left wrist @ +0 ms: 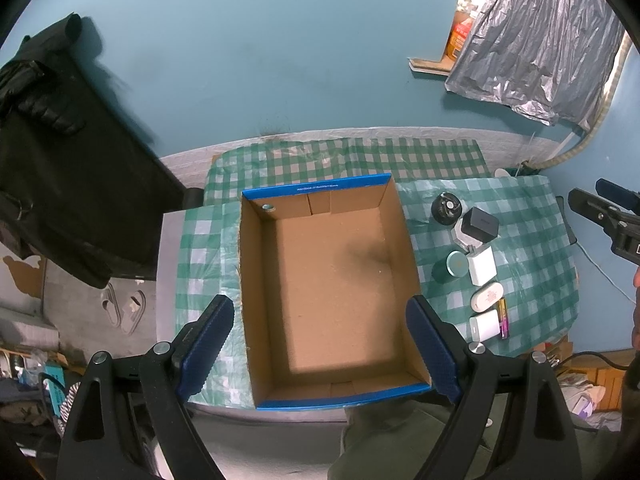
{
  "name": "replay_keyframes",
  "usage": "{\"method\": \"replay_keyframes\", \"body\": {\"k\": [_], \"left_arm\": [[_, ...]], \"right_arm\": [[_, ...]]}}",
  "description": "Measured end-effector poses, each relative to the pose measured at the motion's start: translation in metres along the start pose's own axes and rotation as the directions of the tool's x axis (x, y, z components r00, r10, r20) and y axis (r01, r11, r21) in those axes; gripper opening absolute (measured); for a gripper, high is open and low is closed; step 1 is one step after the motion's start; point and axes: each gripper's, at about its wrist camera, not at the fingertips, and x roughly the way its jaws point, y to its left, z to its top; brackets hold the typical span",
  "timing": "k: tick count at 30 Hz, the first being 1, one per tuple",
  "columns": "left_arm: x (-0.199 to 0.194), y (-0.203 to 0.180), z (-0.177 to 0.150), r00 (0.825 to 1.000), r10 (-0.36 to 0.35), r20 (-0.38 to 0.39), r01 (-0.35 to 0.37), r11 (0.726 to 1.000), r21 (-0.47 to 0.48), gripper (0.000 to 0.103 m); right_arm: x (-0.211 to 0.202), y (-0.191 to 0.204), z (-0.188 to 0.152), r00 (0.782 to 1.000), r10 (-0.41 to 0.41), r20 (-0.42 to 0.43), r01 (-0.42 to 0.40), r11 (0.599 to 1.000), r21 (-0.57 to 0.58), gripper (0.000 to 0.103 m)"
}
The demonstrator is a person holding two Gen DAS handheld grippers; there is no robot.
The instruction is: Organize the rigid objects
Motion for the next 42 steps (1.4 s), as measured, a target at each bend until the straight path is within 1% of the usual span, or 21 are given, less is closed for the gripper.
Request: {"method": "replay_keyframes", "body": {"k": [40,42], "left_arm": [[0.0011,0.0005,-0.0018,1.0,0.002,-0.002,-0.002,1.0,-0.006,0.089],[0.0003,0.0003,-0.002,1.0,0.002,-0.001,-0.002,1.0,-0.006,0.089]], "right_arm": [[0.0,0.0006,0.0038,1.0,-0.008,-0.013,0.008,1.0,-0.005,0.089],[0.0026,0.0016,-0.0007,1.0,-0.007,-0.013,0.007,1.0,-0.006,0.089]]}}
